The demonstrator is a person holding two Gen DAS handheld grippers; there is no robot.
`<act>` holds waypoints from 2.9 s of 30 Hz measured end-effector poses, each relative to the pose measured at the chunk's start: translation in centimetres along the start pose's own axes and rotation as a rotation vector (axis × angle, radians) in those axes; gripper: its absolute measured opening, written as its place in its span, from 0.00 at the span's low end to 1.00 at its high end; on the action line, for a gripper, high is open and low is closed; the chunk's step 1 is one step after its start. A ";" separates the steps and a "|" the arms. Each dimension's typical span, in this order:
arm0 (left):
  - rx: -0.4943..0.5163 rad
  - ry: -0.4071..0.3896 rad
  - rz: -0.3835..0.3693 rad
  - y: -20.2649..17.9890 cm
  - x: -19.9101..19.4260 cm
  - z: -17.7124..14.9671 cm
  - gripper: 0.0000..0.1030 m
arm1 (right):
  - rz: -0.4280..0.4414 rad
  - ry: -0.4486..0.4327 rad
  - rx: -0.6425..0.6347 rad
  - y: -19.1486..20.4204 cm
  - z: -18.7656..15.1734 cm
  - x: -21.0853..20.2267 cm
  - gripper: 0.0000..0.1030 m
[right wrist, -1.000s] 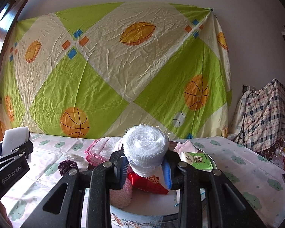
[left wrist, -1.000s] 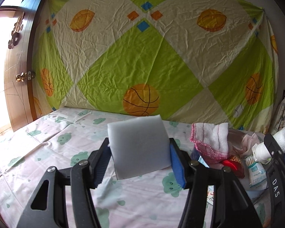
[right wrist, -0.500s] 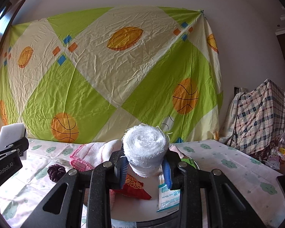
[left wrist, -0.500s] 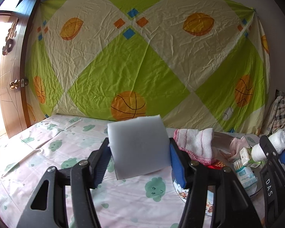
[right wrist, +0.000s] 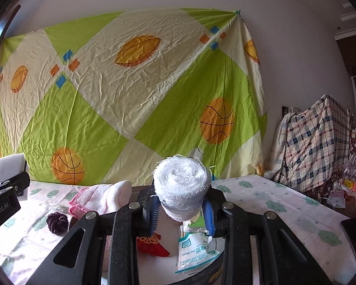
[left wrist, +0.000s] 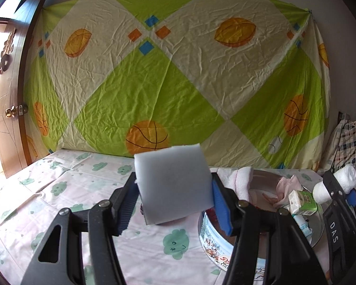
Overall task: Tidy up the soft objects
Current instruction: 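Carry the bandage roll and white sponge over the metal tin with both tools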
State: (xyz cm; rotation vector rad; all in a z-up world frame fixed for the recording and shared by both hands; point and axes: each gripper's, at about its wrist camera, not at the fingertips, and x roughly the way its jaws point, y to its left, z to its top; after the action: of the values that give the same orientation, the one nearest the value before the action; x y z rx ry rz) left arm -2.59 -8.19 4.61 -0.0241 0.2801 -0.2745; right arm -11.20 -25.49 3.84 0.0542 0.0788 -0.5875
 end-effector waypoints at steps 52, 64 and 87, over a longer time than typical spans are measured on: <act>0.046 0.040 -0.160 -8.7 3.4 0.6 0.57 | -0.120 0.003 0.024 -5.4 1.6 5.1 0.32; 0.038 0.068 -0.177 -10.1 5.3 0.5 0.57 | -0.124 0.025 0.031 -6.0 2.0 7.4 0.32; 0.014 0.118 -0.194 -9.4 8.4 2.2 0.57 | -0.013 0.092 0.045 -5.8 3.6 9.8 0.32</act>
State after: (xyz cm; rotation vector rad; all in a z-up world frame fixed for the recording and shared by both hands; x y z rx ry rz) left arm 3.25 -19.57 5.01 -0.0218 0.3939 -0.4718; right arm -6.08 -35.96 6.40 0.1245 0.1551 -0.5995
